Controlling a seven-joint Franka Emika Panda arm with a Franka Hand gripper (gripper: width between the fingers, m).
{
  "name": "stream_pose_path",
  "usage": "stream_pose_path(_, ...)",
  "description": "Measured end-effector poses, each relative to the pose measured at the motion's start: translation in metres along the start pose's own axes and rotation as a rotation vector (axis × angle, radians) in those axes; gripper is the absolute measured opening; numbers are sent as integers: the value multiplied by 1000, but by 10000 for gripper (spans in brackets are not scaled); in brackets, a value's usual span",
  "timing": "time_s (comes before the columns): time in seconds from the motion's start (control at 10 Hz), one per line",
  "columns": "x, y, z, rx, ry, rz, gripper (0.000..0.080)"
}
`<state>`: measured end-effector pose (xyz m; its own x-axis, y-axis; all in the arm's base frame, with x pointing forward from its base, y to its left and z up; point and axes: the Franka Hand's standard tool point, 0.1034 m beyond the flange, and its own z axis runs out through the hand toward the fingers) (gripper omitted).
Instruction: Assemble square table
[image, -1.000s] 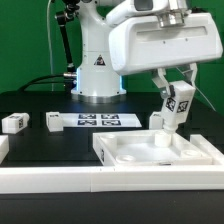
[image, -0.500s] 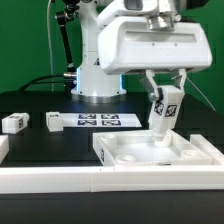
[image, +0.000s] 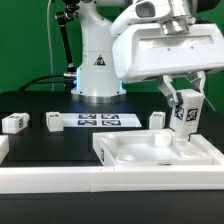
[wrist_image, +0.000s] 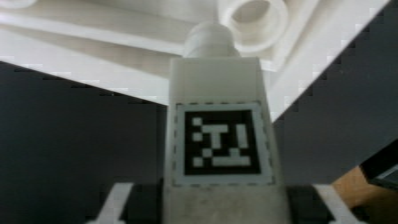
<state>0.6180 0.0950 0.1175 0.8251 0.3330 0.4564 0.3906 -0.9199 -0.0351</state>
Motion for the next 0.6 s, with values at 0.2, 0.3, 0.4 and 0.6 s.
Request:
stream_pose_path(0.2,-2,1,1,-1,-3,2,291)
stream_pose_path(0.3,-2,1,1,0,-4,3,291)
stream_pose_path(0.4,-3,-1,3,1,-2,12,291)
stream_pose_path(0.6,-4,-15,11,11,-4,15,291)
